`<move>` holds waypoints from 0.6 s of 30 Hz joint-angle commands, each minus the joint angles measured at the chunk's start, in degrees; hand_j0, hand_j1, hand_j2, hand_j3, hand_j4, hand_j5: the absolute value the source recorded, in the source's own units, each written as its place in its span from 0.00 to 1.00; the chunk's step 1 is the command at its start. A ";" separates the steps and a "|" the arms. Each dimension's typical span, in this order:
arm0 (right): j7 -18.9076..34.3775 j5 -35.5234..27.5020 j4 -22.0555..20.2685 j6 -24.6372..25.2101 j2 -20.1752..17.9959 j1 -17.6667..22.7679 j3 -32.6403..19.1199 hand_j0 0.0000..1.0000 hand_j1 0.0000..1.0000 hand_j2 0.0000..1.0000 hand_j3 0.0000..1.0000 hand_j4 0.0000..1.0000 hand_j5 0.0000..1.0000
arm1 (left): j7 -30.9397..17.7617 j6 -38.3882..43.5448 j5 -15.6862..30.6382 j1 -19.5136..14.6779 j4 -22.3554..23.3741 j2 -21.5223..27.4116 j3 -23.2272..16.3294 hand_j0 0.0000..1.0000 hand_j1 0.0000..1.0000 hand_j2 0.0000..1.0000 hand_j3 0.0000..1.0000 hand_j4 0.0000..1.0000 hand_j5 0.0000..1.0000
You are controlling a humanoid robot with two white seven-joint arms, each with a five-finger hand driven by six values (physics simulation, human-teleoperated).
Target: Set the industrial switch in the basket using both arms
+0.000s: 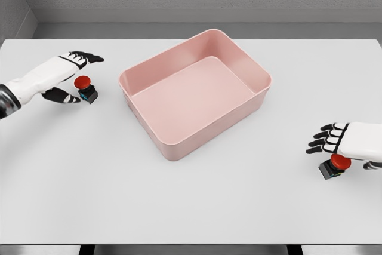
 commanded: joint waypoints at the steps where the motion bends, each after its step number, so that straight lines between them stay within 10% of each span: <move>1: 0.03 -0.35 -0.01 0.06 -0.12 0.09 0.01 1.00 1.00 1.00 1.00 1.00 1.00 | -0.05 0.04 0.30 0.00 0.79 -0.67 0.01 1.00 1.00 1.00 1.00 1.00 1.00; 8: 0.03 -0.26 -0.01 0.06 1.90 0.35 0.18 1.00 1.00 1.00 1.00 1.00 1.00 | -0.23 0.04 0.30 -0.44 2.37 -0.84 -0.25 1.00 1.00 1.00 1.00 1.00 1.00; 18: 0.12 2.02 0.16 0.06 3.40 1.67 0.10 1.00 1.00 1.00 1.00 1.00 1.00 | -4.97 0.04 0.74 -0.79 2.37 -0.84 -0.17 0.74 0.74 0.74 0.74 0.74 0.74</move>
